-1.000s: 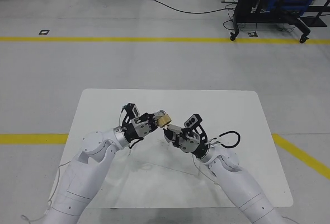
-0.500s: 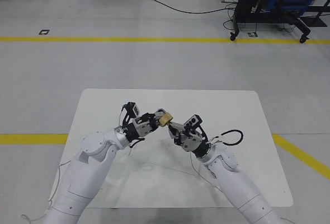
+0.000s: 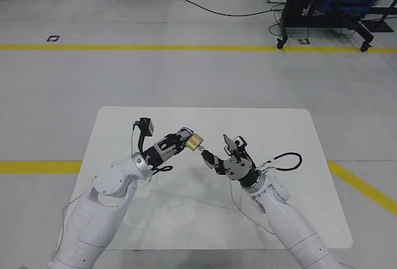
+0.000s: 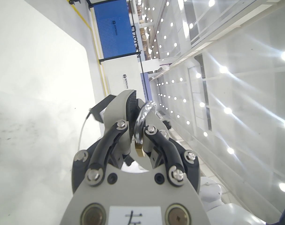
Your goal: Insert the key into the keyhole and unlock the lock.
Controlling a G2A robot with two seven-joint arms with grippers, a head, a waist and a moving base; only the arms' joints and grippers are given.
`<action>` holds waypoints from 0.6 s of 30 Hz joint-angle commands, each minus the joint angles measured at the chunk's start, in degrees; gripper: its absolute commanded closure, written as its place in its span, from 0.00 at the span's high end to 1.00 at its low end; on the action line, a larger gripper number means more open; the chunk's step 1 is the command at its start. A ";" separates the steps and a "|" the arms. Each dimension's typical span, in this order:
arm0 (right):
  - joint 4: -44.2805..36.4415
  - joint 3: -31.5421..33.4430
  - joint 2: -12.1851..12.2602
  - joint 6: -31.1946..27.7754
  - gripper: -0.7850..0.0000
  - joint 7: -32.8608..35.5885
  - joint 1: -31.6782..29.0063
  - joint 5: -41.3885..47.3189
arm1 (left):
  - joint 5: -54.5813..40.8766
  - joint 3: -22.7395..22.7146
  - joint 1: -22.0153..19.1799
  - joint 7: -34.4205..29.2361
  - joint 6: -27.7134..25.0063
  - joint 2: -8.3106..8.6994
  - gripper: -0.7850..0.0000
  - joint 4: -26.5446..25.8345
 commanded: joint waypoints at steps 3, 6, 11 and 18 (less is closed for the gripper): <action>-3.71 8.56 1.52 -5.10 1.00 -0.57 -3.45 -4.71 | 10.48 0.82 -0.33 -6.52 4.76 0.97 0.00 -1.78; -5.69 11.86 2.16 -5.61 1.00 -0.85 -5.18 -6.73 | 19.54 2.72 -0.87 -10.88 6.07 1.59 0.00 -2.92; -5.69 11.86 2.16 -5.61 1.00 -0.85 -5.18 -6.73 | 29.31 8.23 -3.81 -16.75 8.38 1.67 0.00 -0.64; -5.69 11.86 2.16 -5.61 1.00 -0.85 -5.18 -6.73 | 41.79 15.82 -9.01 -18.96 12.17 0.94 0.00 2.45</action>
